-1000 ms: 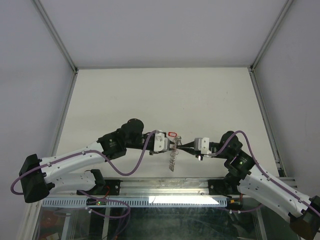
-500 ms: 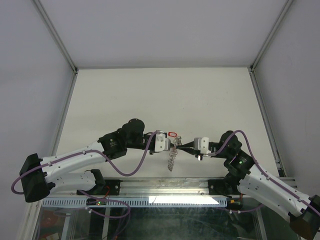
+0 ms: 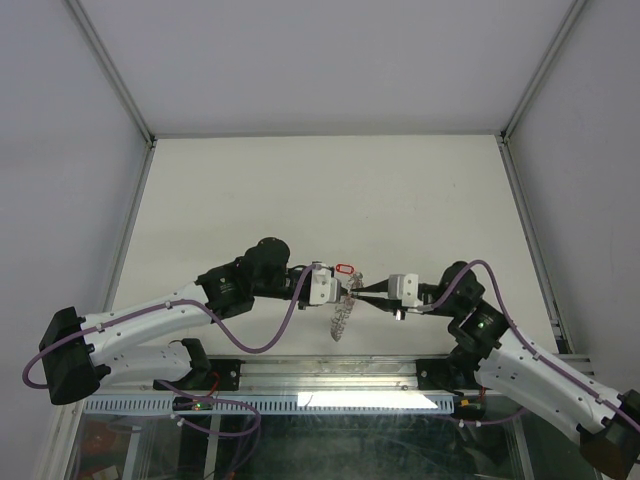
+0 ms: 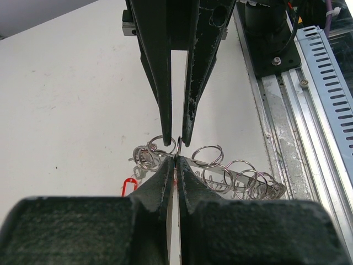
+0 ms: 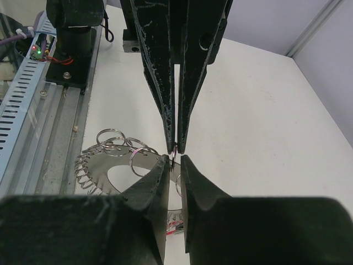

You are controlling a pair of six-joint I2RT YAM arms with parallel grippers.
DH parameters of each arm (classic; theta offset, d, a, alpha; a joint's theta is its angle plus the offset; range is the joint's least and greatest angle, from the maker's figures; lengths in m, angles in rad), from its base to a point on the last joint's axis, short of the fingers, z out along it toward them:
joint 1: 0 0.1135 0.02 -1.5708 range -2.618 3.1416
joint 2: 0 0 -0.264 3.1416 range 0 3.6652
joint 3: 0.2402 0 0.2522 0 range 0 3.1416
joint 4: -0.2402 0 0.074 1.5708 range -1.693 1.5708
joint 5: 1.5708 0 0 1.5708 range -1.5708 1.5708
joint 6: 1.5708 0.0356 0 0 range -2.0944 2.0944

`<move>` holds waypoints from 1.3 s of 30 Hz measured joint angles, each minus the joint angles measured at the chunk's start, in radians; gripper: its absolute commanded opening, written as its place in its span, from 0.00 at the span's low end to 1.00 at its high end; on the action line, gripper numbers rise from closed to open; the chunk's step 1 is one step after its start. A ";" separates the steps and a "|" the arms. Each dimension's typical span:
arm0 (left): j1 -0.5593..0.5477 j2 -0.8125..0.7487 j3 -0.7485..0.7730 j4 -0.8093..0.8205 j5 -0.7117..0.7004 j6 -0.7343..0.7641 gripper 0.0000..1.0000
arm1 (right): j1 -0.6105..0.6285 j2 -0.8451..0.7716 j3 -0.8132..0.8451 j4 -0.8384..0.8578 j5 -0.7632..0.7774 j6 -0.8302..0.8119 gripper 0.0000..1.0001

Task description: Put the keys on the keyring

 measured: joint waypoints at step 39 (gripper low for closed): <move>0.000 -0.018 -0.003 0.032 -0.033 -0.037 0.41 | 0.000 0.038 -0.007 -0.005 0.042 0.021 0.00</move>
